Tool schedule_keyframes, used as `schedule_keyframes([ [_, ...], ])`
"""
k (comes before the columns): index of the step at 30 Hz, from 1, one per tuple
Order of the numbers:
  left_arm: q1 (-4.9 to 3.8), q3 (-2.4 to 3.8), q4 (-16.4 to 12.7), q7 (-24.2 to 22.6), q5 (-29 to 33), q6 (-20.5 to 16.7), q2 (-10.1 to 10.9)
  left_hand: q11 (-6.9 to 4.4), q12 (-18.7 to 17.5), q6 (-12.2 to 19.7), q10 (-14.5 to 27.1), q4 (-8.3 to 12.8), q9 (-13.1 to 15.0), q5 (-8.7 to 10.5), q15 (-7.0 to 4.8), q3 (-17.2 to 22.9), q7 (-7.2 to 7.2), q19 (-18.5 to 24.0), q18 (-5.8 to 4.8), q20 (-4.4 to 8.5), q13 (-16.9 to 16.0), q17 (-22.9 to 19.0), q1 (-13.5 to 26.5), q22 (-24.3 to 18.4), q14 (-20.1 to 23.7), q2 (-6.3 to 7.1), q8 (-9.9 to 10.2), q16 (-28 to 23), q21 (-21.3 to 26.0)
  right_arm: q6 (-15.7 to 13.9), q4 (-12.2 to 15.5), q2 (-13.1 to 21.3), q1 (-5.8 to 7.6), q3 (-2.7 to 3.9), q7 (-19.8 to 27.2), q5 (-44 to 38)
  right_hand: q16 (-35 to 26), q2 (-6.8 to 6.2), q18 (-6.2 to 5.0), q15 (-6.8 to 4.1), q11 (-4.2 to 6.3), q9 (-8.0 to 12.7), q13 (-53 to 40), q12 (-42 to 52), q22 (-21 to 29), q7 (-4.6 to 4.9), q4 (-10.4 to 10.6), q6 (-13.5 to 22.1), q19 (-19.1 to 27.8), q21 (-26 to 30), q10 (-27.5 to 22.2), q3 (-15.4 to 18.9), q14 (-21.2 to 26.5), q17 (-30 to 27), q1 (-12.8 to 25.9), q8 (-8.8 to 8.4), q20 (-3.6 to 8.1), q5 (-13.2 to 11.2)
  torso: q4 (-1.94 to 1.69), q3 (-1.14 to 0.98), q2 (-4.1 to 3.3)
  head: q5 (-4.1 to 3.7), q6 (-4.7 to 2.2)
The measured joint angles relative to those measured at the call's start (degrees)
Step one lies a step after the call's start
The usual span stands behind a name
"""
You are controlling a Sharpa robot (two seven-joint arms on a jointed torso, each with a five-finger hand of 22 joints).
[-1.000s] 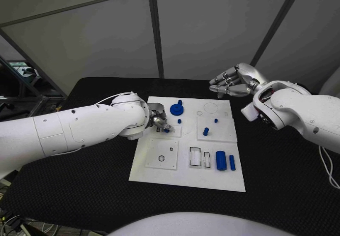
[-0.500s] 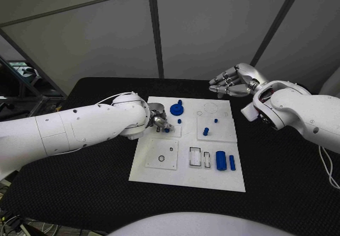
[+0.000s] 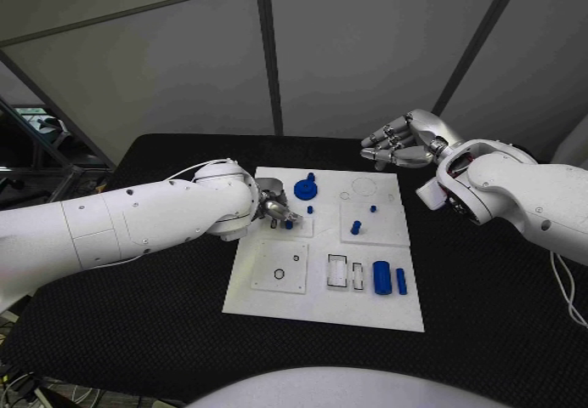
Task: Assemble the parts on the task board
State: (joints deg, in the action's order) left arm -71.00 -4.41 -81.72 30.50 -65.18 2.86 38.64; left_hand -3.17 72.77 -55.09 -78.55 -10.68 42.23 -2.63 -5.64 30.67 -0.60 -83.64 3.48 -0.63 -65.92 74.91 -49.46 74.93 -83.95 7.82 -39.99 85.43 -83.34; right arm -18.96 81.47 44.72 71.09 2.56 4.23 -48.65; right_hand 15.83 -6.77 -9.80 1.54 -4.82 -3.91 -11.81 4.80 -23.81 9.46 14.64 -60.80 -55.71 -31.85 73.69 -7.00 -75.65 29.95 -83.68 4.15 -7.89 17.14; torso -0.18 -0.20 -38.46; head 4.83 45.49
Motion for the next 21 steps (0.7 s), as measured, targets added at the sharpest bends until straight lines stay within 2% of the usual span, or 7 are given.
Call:
schedule_keyframes([
  [9, 0.01, 0.00, -0.14, 0.00, 0.07, -0.15, 0.21, 0.00, 0.00, -0.20, 0.00, -1.74, 0.25, 0.00, 0.00, -4.11, 0.20, 0.00, 0.01, 0.00, -0.09, 0.00, 1.54, 0.00, 0.00, 0.29, 0.48, 0.00, 0.00, 0.14, -0.02, 0.03, -0.01, 0.00, 0.00, 0.00, -0.22, 0.00, 0.00, 0.00, 0.00, 0.00, 0.00, -0.22, 0.05, 0.00, 0.16, 0.00, 0.00, 0.00, 0.00, -0.16, 0.00, 0.00, 0.00, 0.00, 0.00, 0.00, -0.01, 0.02, -0.01, -0.02, 0.04],
  [12, 0.01, 0.01, -0.22, 0.00, 0.12, -0.28, 0.33, 0.00, 0.00, -0.20, 0.00, -2.24, 0.35, 0.00, 0.00, -5.61, 0.20, 0.00, 0.00, 0.00, -0.09, 0.00, 1.81, 0.00, 0.00, 0.01, 0.49, 0.00, 0.00, 0.18, -0.03, 0.04, -0.01, 0.00, 0.00, 0.00, -0.22, 0.00, 0.00, 0.00, 0.00, 0.00, 0.00, -0.22, 0.05, 0.00, 0.16, 0.00, 0.00, 0.00, 0.00, -0.16, 0.00, 0.00, 0.00, 0.00, 0.00, 0.00, -0.01, 0.02, -0.01, -0.05, 0.02],
  [21, 0.02, 0.10, -1.12, 0.00, 0.23, -0.46, 1.26, 0.01, 0.00, -0.20, 0.00, -2.18, 0.48, 0.00, 0.00, -6.92, 0.20, 0.00, 0.01, 0.00, -0.08, 0.00, 1.81, -0.01, 0.00, 0.01, 0.49, 0.00, 0.00, 0.24, -0.10, 0.10, -0.01, 0.00, -0.05, 0.00, -0.21, 0.00, 0.00, 0.00, 0.00, 0.00, -0.01, -0.22, 0.04, 0.00, 0.16, 0.00, 0.00, 0.00, 0.00, -0.16, 0.00, 0.00, 0.00, 0.00, 0.00, 0.00, -0.01, 0.02, -0.01, -0.09, 0.04],
])
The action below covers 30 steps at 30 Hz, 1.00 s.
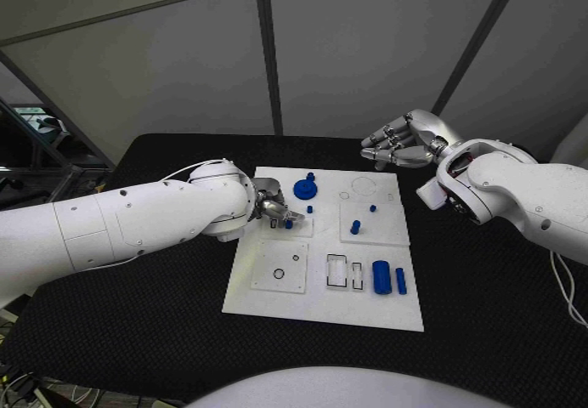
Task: Assemble the parts on the task board
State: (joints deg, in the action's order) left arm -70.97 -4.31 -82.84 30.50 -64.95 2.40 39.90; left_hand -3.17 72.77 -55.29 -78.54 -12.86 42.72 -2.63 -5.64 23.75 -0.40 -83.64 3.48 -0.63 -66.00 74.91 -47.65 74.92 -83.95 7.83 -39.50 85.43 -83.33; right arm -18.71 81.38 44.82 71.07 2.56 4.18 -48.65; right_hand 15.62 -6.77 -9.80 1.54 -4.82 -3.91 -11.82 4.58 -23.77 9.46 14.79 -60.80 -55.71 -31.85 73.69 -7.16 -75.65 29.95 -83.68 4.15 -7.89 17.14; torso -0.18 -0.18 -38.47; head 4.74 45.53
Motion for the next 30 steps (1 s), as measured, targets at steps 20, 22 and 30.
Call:
schedule_keyframes([
  [20, -1.86, 7.53, 1.14, -0.01, 1.43, 2.48, 1.61, 1.80, -8.40, 4.37, 6.66, -0.64, -0.96, 0.00, 0.72, -5.70, -2.20, 2.58, 0.00, -0.90, 10.43, 0.00, -4.92, -0.55, -0.02, -0.32, 4.16, -0.21, 4.02, 0.04, -0.44, 0.15, -0.01, 0.00, -0.13, 0.00, 0.00, -0.23, 0.00, 0.00, 0.00, 0.00, 0.05, 0.00, 0.06, 0.00, 0.00, 0.00, 0.00, 0.22, 0.00, 0.00, 0.00, 0.00, 0.23, 0.00, 0.00, 0.00, 0.03, -0.04, 0.00, -0.10, -0.42],
  [22, -2.47, 7.76, 2.94, -0.01, 1.68, 2.93, 1.13, 2.72, -10.40, 6.50, 8.44, -0.48, -2.44, 0.00, 1.51, -6.33, -3.21, 3.12, -0.01, -1.45, 12.77, 0.00, -6.46, -1.41, -0.05, -0.35, 6.48, -0.55, 4.84, 0.04, -0.48, 0.15, -0.01, 0.00, -0.14, 0.00, 0.00, -0.23, 0.00, 0.00, 0.00, 0.00, 0.05, 0.00, 0.05, 0.00, 0.00, 0.00, 0.00, 0.22, 0.00, 0.00, 0.00, 0.00, 0.23, 0.00, 0.00, 0.00, 0.03, -0.06, 0.00, -0.08, -0.47],
  [30, -3.39, 7.41, 12.46, -0.09, 2.39, 5.27, -3.13, 4.23, -11.98, 7.13, 9.95, -1.45, -7.38, 0.00, 2.68, -8.84, -5.14, 4.02, 0.00, -2.42, 15.27, 0.00, -9.57, -2.30, 0.00, -1.05, 11.55, -0.89, 5.55, 0.05, -0.51, 0.04, -0.01, -0.01, -0.23, 0.00, 0.00, -0.23, 0.00, 0.00, 0.00, 0.00, 0.05, 0.00, 0.05, 0.00, 0.00, 0.00, 0.00, 0.22, 0.00, 0.00, 0.00, 0.00, 0.23, 0.00, 0.00, 0.00, 0.03, -0.07, -0.03, 0.20, -0.77],
])
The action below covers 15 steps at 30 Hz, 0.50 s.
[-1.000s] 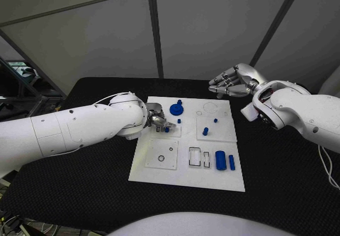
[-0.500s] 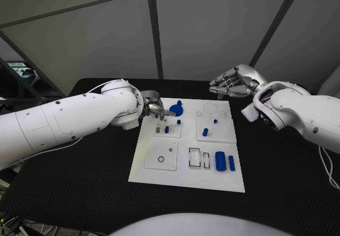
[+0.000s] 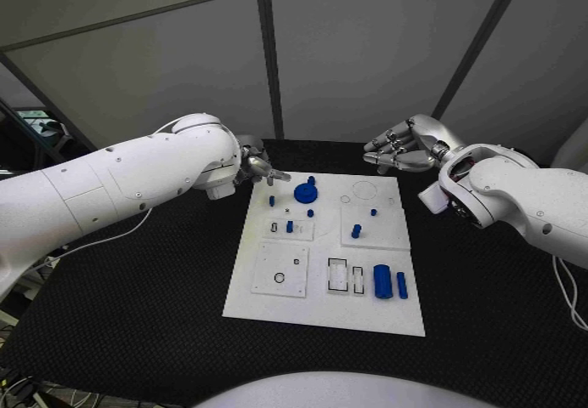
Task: Assemble the parts on the task board
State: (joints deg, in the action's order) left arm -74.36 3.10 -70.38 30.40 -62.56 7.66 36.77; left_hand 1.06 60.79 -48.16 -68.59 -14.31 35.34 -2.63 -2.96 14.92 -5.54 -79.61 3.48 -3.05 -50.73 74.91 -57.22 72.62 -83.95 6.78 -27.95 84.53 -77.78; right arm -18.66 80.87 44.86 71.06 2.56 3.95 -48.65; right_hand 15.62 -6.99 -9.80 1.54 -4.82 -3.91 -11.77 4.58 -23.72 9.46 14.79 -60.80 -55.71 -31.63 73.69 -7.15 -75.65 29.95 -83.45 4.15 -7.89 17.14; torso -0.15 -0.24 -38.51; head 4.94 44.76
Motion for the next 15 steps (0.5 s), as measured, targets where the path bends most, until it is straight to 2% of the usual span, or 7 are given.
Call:
schedule_keyframes([
  [2, -0.02, -0.29, 1.69, -0.02, 0.01, 0.59, -0.83, 0.00, 0.00, -0.61, 0.00, -0.43, -0.59, 0.00, 0.00, -0.44, 0.25, -0.02, 0.00, -0.36, 0.07, 0.00, -0.10, 0.00, 0.00, 0.00, 0.18, 0.00, 0.00, 0.01, 0.05, 0.00, 0.00, 0.00, -0.02, 0.00, 0.00, 0.00, 0.00, 0.00, 0.00, 0.00, 0.00, 0.00, 0.00, 0.00, 0.00, 0.00, 0.00, 0.00, 0.00, 0.00, 0.00, 0.00, 0.00, 0.00, 0.00, 0.00, 0.01, 0.02, -0.02, 0.06, -0.07],
  [8, -0.08, -1.07, 6.09, -0.05, -0.26, 2.61, -2.88, -0.09, 0.00, -1.49, 0.32, -0.95, -1.36, 0.00, 0.00, -1.44, 0.32, -0.02, 0.01, -0.35, 0.37, 0.00, -0.10, -0.11, 0.00, 0.00, 0.41, 0.00, 0.22, 0.03, 0.13, -0.01, 0.00, 0.00, -0.08, 0.00, 0.00, 0.00, 0.00, 0.00, -0.01, 0.00, 0.00, 0.00, 0.00, 0.03, 0.00, 0.03, 0.02, 0.00, -0.01, 0.00, 0.00, 0.00, 0.00, 0.00, -0.02, 0.00, 0.01, 0.05, -0.07, 0.13, -0.10],
  [15, -0.11, -1.86, 9.33, -0.06, -0.62, 4.72, -4.46, 0.00, 0.00, -1.63, 0.82, -1.80, -2.17, 0.00, 0.00, -2.91, 0.20, -0.02, 0.01, -0.35, 0.88, 0.00, -0.10, -0.41, 0.00, 0.00, 0.86, -0.32, 0.67, 0.09, 0.13, -0.21, 0.00, 0.00, -0.14, 0.00, 0.00, 0.00, 0.00, 0.00, -0.20, 0.00, 0.05, 0.00, 0.07, 0.20, 0.00, 0.21, 0.21, 0.00, -0.20, 0.00, 0.00, 0.00, 0.00, 0.00, -0.21, 0.28, 0.01, 0.07, -0.05, 0.30, 0.04],
])
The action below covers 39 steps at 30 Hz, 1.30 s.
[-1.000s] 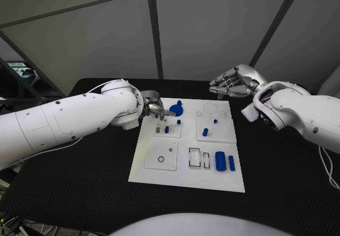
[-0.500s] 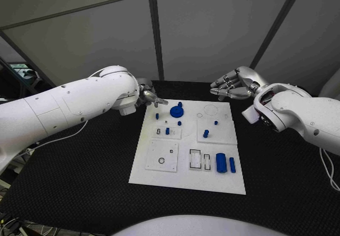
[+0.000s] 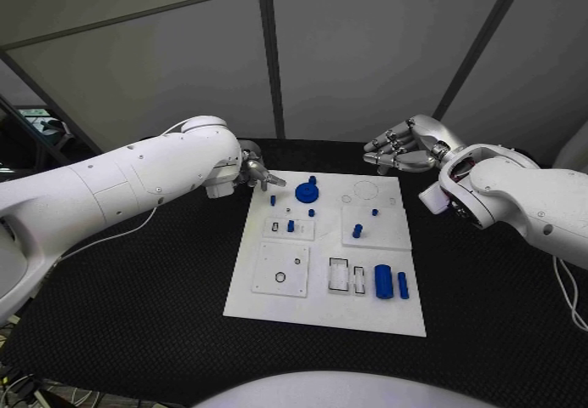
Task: Assemble the parts on the task board
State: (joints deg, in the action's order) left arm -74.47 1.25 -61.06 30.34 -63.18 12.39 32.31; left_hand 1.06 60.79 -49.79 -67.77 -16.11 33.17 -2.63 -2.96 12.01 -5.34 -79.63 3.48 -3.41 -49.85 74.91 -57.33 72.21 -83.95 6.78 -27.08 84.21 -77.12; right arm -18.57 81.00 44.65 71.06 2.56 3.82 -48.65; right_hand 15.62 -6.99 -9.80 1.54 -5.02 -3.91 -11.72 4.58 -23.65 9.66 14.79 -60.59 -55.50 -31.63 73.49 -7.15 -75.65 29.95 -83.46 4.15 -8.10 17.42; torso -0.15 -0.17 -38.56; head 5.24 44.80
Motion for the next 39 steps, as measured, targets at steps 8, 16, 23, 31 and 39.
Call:
schedule_keyframes([
  [8, 0.03, -0.64, 1.59, -0.01, -0.22, 1.51, -0.85, 0.00, 0.00, -0.41, 0.00, 0.06, -0.37, 0.00, 0.00, -0.73, 0.01, 0.00, 0.00, 0.00, 0.07, 0.00, -0.38, 0.00, 0.00, -0.38, 0.00, 0.00, 0.00, 0.12, -0.09, -0.28, 0.00, 0.00, -0.03, 0.00, -0.22, 0.00, 0.01, 0.00, 0.00, 0.00, 0.06, 0.00, 0.16, 0.00, 0.00, 0.00, -0.13, 0.37, 0.00, 0.00, 0.00, 0.00, 0.00, 0.00, -0.13, 1.06, -0.02, 0.03, 0.03, -0.03, 0.12],
  [16, 0.08, -0.74, 1.86, -0.11, -0.33, 2.25, -1.20, -0.21, -0.23, -1.31, 0.20, 0.29, -0.64, 0.00, 0.00, -1.25, 0.33, 0.21, 0.00, -0.20, 0.34, 0.00, -1.16, -0.06, 0.00, -1.14, 0.00, 0.00, 0.00, 0.28, -0.15, -0.72, 0.00, 0.00, -0.05, 0.00, -0.22, 0.00, 0.00, 0.00, 0.00, 0.00, 0.06, 0.00, 0.16, 0.00, 0.00, 0.00, -0.20, 0.37, 0.00, 0.00, 0.00, 0.00, 0.00, 0.00, -0.20, 1.39, -0.07, -0.01, 0.07, -0.08, 0.30],
  [23, 0.28, -0.78, 1.95, -0.29, -0.12, 2.80, -1.42, -0.22, -0.49, -2.74, 0.62, 1.25, -0.96, 0.00, 0.00, -2.54, 0.74, 0.21, 0.00, -0.20, 0.90, 0.00, -4.45, -0.11, 0.00, -1.43, -0.74, -0.34, 0.44, 0.41, -0.23, -0.92, 0.00, 0.00, -0.06, 0.00, -0.22, 0.00, 0.00, 0.00, 0.00, 0.00, 0.05, 0.00, 0.16, 0.00, 0.00, 0.00, -0.20, 0.37, 0.00, 0.00, 0.00, 0.00, 0.00, 0.00, -0.20, 1.39, -0.07, -0.01, 0.07, -0.08, 0.51],
  [31, 0.38, -0.78, 1.94, -0.50, 0.15, 3.28, -1.70, -0.45, -0.20, -3.56, 0.38, 1.49, -0.55, 0.00, 0.00, -3.09, 1.15, 0.21, 0.00, -0.20, 0.57, 0.00, -5.81, 0.38, 0.00, -1.74, -1.63, -0.34, 0.44, 0.51, -0.36, -1.08, 0.00, 0.00, -0.07, 0.00, -0.21, 0.00, 0.00, 0.00, 0.00, 0.00, 0.05, 0.00, 0.15, 0.00, 0.00, 0.00, -0.20, 0.37, 0.00, 0.00, 0.00, 0.00, 0.00, 0.00, -0.20, 1.39, -0.07, -0.04, 0.07, -0.02, 0.69],
  [39, 0.51, -0.85, 2.19, -0.63, 0.33, 3.83, -1.98, -0.64, -0.20, -3.56, 0.19, 1.49, -0.37, 0.00, 0.00, -3.40, 1.15, 0.21, 0.00, -0.20, 0.47, 0.00, -6.03, 0.49, 0.00, -1.96, -2.03, -0.34, 0.44, 0.58, -0.38, -1.13, -0.01, 0.00, -0.08, 0.00, -0.21, 0.00, 0.00, 0.00, 0.00, 0.00, 0.10, 0.00, 0.21, 0.00, 0.00, 0.00, -0.20, 0.37, 0.00, 0.00, 0.00, 0.00, 0.00, 0.00, -0.20, 1.69, -0.07, -0.04, 0.11, 0.02, 0.78],
])
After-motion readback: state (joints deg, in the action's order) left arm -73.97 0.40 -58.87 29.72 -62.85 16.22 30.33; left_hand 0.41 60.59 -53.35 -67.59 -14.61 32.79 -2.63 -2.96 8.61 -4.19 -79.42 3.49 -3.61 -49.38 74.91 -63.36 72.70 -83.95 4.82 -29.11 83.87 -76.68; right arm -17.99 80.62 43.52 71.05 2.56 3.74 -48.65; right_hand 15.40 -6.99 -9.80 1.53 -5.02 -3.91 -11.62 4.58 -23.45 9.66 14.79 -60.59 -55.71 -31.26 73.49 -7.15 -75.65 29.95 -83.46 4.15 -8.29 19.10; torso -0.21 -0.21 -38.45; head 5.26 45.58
